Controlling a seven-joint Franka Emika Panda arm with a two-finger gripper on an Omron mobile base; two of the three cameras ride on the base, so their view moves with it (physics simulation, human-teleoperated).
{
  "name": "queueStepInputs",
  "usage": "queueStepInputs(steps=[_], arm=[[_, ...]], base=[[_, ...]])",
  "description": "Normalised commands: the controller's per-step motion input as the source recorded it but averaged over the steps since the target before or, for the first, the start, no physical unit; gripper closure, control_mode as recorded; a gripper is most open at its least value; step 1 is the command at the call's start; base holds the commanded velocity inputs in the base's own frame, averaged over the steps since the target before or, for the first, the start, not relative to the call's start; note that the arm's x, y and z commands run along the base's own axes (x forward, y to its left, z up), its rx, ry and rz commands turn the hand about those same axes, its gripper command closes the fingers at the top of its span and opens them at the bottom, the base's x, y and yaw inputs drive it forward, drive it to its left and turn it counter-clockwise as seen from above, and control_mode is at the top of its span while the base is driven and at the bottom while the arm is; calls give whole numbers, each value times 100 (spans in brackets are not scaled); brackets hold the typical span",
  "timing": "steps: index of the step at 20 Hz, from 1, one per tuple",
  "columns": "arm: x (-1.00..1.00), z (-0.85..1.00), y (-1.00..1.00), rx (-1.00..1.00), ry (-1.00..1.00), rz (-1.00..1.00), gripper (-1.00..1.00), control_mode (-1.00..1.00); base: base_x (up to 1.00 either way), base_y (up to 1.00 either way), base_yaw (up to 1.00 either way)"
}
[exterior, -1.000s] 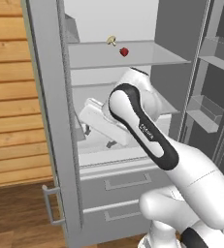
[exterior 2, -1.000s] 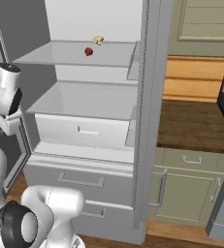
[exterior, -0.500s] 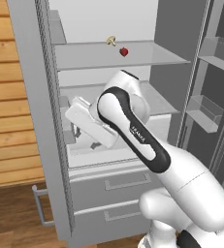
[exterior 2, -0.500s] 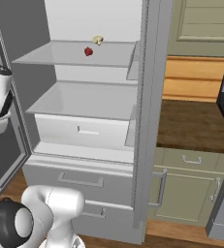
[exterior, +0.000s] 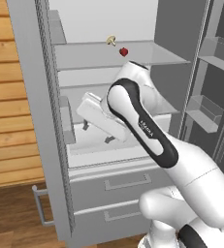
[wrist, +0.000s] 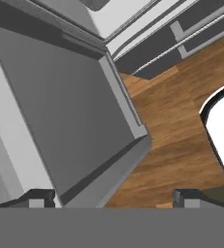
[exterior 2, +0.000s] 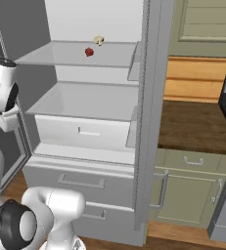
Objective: Take the strawberry from the fridge and place it on top of the pancake, located on the dining counter.
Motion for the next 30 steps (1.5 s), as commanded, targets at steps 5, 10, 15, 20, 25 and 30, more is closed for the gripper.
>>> queueStepInputs(steps=[5,10,15,20,25,30], arm=[[2,-8,-99,-12,-3,7,-100,-100],[0,-49,-100,-46,-13,27,-100,-100],[-6,-18,-87,-57,-17,35,-100,-100],[-41,31,-60,-13,-18,28,-100,-100],[-10,6,-37,20,0,-24,-100,-100],[-22,0,-15,28,2,-26,-100,-100]], base=[[0,0,0],[0,0,0],[0,0,0],[0,0,0],[0,0,0],[0,0,0]])
